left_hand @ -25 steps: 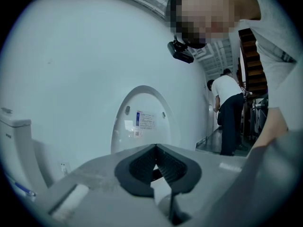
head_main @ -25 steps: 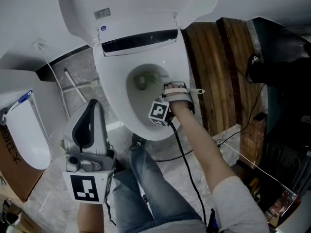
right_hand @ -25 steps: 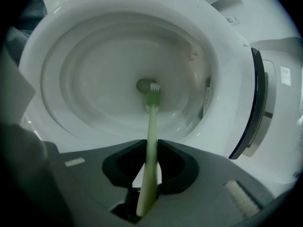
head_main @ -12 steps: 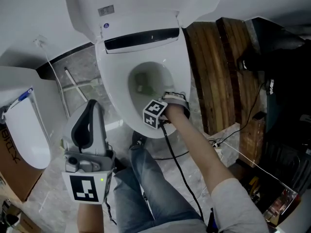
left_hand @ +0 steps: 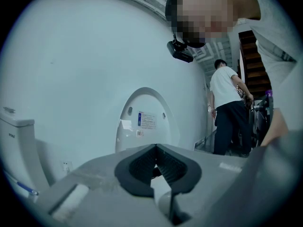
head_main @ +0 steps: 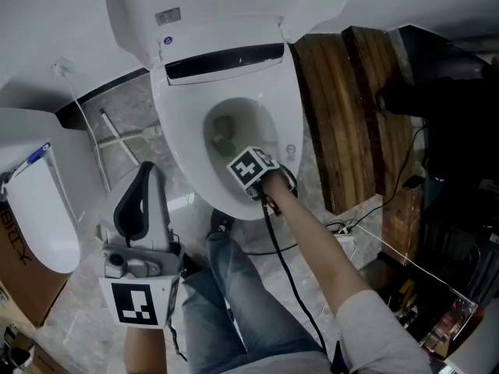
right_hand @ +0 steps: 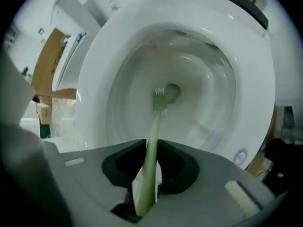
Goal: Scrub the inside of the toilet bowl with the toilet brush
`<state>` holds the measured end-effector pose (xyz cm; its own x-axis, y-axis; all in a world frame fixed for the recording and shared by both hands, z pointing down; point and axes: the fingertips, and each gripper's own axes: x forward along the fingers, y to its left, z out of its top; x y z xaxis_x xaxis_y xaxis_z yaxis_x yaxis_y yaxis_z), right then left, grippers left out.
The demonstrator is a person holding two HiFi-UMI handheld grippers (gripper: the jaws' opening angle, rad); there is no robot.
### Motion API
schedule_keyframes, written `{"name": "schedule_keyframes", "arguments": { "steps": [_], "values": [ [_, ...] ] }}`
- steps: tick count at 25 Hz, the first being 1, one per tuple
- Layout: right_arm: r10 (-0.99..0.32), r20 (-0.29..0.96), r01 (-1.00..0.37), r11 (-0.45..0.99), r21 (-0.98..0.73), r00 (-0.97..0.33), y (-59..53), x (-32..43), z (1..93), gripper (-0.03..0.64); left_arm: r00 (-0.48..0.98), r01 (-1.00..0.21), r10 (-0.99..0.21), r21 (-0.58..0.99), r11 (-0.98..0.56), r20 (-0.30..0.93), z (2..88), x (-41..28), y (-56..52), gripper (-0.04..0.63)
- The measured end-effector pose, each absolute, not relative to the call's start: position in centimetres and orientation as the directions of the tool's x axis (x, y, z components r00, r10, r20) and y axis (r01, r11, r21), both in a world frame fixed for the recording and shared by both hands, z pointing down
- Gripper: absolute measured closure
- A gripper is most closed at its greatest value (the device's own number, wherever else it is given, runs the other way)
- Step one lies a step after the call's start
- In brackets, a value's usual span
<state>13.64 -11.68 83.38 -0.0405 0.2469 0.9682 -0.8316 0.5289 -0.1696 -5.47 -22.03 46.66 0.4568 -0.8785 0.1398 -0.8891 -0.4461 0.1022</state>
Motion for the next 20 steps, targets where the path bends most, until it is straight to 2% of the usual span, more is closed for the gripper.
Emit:
{"name": "schedule_keyframes", "arguments": {
  "steps": [5, 9, 16, 20],
  "values": [
    [0.25, 0.948, -0.926, 0.267, -0.265, -0.2, -11.9, 12.7, 83.3, 0.535, 0.465, -0.883, -0.876, 0.136, -0.449, 0.131, 46.6, -5.5, -22.0, 0.591],
    [0.24, 0.927, -0.937, 0.13, -0.326, -0.289, -12.1, 11.4, 83.8, 0.537, 0.457, -0.887, -0.879, 0.136, -0.441, 0.133, 46.8, -5.8, -22.4, 0.591],
    [0.196, 0.938, -0.949, 0.074, -0.305, -0.286, -13.6, 10.8, 84.8, 0.537, 0.447, -0.891, -0.883, 0.152, -0.427, 0.143, 47.4, -6.0, -23.2, 0.591],
    [0.15, 0.973, -0.957, 0.206, -0.202, -0.173, -15.3, 11.4, 85.4, 0.538, 0.429, -0.903, -0.889, 0.116, -0.415, 0.163, 48.0, -6.5, -23.6, 0.591]
  ]
}}
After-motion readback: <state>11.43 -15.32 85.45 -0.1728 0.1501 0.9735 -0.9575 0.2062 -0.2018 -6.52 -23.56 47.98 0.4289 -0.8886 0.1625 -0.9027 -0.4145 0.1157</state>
